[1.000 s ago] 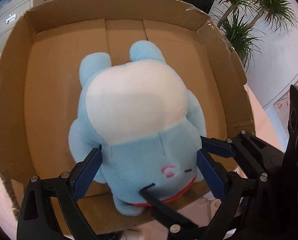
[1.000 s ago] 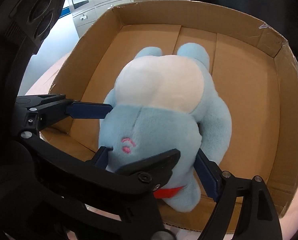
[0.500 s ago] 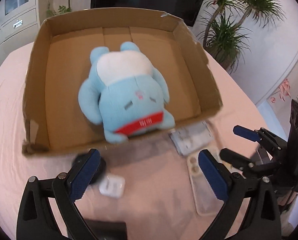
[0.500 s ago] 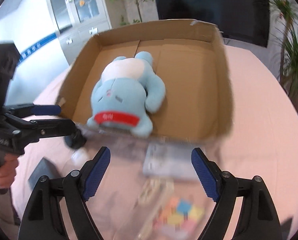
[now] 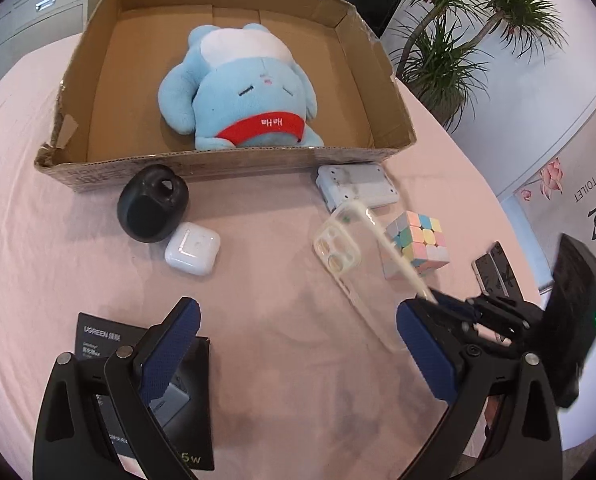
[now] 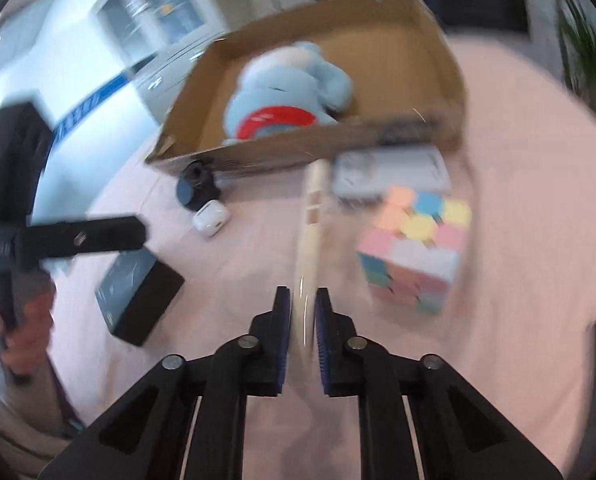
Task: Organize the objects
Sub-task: 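Move the right gripper to the cream phone case and open it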
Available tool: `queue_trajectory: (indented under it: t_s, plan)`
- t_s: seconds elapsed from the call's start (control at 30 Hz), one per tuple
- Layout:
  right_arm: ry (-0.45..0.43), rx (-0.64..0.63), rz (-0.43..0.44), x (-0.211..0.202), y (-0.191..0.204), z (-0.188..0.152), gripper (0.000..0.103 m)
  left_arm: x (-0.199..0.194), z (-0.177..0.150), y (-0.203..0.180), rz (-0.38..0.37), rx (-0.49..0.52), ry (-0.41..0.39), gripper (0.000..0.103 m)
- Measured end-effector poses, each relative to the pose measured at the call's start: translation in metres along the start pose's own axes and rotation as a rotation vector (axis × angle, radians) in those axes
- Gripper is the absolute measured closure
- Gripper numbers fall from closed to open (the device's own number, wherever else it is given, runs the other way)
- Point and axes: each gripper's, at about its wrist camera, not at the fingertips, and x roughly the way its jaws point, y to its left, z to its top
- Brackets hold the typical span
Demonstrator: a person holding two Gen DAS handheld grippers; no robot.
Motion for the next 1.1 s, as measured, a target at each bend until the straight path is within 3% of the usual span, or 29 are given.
queue_trajectory:
  t_s: [0.03,0.1,0.2,0.23,0.37,0.47,0.6,0.67,0.7,0.77,0.87,0.9,0.93,1.0,1.1]
  plan:
    - [0.005,-0.116,-0.027,-0.002,0.026,-0.002,0.095,-0.002,-0.001,0.001,-0.003,-0.008,-0.007,0.004]
    - [0.043,-0.254,0.009,0.001,0.062,-0.011,0.094,-0.005,-0.004,0.006,-0.013,-0.027,-0.011,0.004]
    - [0.076,-0.304,0.206,0.001,0.085,-0.024,0.094,-0.002,-0.012,0.013,-0.005,-0.053,0.01,0.004]
    - [0.065,-0.296,0.227,-0.002,0.084,-0.026,0.092,0.001,-0.016,0.015,-0.004,-0.061,0.023,0.004]
    - [0.001,-0.142,0.124,-0.006,0.044,-0.03,0.074,0.015,-0.033,0.008,-0.025,-0.059,0.076,0.004]
    - [0.033,-0.046,0.03,0.005,0.011,-0.033,0.073,0.028,-0.043,-0.015,-0.054,-0.004,0.101,0.004]
    - [0.09,-0.019,0.044,0.024,-0.005,-0.039,0.073,0.044,-0.046,-0.034,-0.056,0.029,0.115,0.006]
    - [0.091,-0.02,0.001,0.032,-0.002,-0.041,0.084,0.052,-0.047,-0.033,-0.032,0.012,0.128,0.017]
    - [0.098,-0.011,-0.053,0.035,-0.001,-0.042,0.095,0.055,-0.048,-0.031,-0.02,0.003,0.137,0.024]
    - [0.096,0.021,-0.078,0.032,-0.001,-0.046,0.096,0.061,-0.051,-0.025,-0.005,-0.021,0.155,0.03]
    - [0.128,-0.015,0.034,0.027,0.013,-0.059,0.097,0.071,-0.056,-0.022,0.003,-0.031,0.181,0.042]
    - [0.128,-0.009,0.052,0.025,0.016,-0.062,0.096,0.069,-0.057,-0.023,0.02,-0.02,0.153,0.046]
    - [0.124,-0.003,0.057,0.024,0.016,-0.064,0.096,0.069,-0.058,-0.023,0.037,-0.014,0.147,0.052]
    - [0.104,0.013,0.04,0.022,0.013,-0.064,0.096,0.069,-0.059,-0.022,0.066,-0.012,0.136,0.073]
    - [0.094,0.04,0.019,0.025,0.009,-0.06,0.096,0.069,-0.06,-0.014,0.071,-0.04,0.126,0.084]
